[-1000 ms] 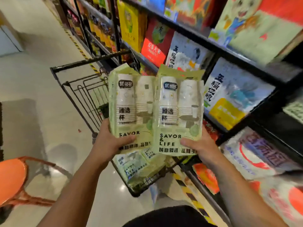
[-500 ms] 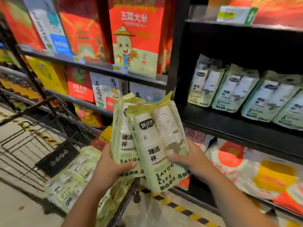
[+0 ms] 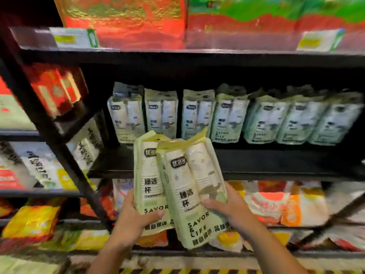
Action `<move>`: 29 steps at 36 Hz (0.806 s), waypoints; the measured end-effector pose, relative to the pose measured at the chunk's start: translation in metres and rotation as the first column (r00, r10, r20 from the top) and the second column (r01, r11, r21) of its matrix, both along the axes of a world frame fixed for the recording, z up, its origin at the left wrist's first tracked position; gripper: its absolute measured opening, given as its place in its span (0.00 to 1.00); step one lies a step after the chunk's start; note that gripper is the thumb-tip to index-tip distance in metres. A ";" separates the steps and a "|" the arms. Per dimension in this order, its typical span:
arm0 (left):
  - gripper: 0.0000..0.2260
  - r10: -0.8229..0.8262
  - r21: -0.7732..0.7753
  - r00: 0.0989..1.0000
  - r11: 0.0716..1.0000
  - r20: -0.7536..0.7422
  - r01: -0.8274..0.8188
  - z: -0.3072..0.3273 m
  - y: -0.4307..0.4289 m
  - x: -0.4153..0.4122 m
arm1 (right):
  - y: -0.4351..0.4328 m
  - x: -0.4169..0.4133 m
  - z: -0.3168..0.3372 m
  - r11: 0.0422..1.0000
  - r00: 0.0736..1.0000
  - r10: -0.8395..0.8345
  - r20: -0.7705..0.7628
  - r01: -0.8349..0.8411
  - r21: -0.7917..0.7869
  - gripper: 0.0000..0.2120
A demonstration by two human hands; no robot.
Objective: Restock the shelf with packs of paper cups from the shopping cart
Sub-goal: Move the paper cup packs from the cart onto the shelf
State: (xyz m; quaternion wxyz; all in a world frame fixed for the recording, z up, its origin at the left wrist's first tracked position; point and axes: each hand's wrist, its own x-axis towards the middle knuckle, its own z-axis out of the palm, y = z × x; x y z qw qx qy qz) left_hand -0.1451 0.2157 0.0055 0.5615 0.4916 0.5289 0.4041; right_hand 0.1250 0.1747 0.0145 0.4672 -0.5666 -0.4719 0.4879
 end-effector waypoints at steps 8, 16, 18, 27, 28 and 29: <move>0.39 -0.153 -0.004 0.987 0.988 -0.050 0.153 -0.001 0.020 0.153 | -0.032 0.141 -0.001 0.987 0.986 -0.163 -0.035 0.163 -0.003 0.37; 0.31 -0.287 -0.040 0.958 0.957 -0.023 0.286 0.003 0.026 0.272 | -0.058 0.239 0.000 0.936 0.936 -0.351 0.011 0.351 0.006 0.33; 0.32 -0.314 -0.052 0.949 0.949 -0.033 0.312 0.002 0.034 0.289 | -0.062 0.252 -0.003 0.915 0.915 -0.402 0.000 0.402 0.007 0.37; 0.35 -0.379 -0.055 0.925 0.925 -0.032 0.377 -0.016 0.077 0.356 | -0.051 0.300 -0.020 0.798 0.797 -0.603 0.019 0.602 0.034 0.30; 0.35 -0.388 -0.056 0.921 0.920 -0.015 0.387 -0.017 0.082 0.365 | -0.049 0.307 -0.020 0.792 0.791 -0.611 0.026 0.610 0.035 0.29; 0.35 -0.402 -0.053 0.916 0.914 -0.001 0.402 -0.018 0.087 0.373 | -0.046 0.314 -0.021 0.785 0.784 -0.619 0.035 0.618 0.040 0.28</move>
